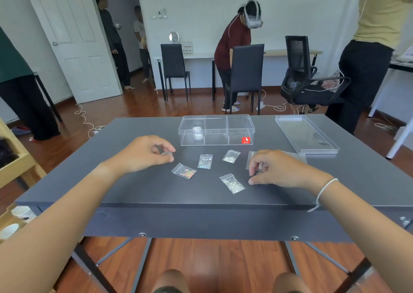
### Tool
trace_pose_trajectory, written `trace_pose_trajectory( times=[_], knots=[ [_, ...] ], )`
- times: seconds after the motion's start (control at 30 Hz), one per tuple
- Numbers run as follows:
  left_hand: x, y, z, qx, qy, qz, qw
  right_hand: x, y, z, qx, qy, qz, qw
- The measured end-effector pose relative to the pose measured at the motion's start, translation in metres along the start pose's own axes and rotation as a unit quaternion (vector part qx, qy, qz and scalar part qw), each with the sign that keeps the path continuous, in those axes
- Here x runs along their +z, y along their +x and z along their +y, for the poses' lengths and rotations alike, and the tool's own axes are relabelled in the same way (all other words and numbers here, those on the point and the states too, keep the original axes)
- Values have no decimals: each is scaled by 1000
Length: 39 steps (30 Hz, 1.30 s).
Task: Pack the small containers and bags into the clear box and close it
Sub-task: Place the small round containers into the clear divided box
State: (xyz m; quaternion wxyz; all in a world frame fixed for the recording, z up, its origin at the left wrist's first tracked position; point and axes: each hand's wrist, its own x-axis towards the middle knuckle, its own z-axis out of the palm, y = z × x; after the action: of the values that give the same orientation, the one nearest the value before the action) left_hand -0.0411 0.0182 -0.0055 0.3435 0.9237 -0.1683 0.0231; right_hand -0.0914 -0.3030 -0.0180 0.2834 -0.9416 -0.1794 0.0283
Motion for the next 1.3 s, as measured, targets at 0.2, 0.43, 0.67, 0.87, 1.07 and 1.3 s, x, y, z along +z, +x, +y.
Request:
trace_pose_trajectory(
  times=[0.2, 0.43, 0.67, 0.87, 1.07, 1.3],
  knots=[
    [-2, 32, 33, 36, -4, 30, 999, -7, 12, -15, 12, 56, 7, 998],
    [-6, 85, 46, 47, 15, 40, 998, -20, 41, -37, -7, 102, 6, 995],
    [1, 126, 39, -13, 118, -55, 991, -31, 65, -47, -24, 119, 26, 992],
    [8, 148, 47, -58, 218, -150, 963, -35, 76, -49, -31, 135, 28, 990],
    [18, 159, 57, -119, 291, -212, 925, -35, 82, -46, -34, 138, 27, 989],
    [21, 164, 61, -151, 316, -244, 904, -36, 86, -40, -42, 140, 35, 989]
  ],
)
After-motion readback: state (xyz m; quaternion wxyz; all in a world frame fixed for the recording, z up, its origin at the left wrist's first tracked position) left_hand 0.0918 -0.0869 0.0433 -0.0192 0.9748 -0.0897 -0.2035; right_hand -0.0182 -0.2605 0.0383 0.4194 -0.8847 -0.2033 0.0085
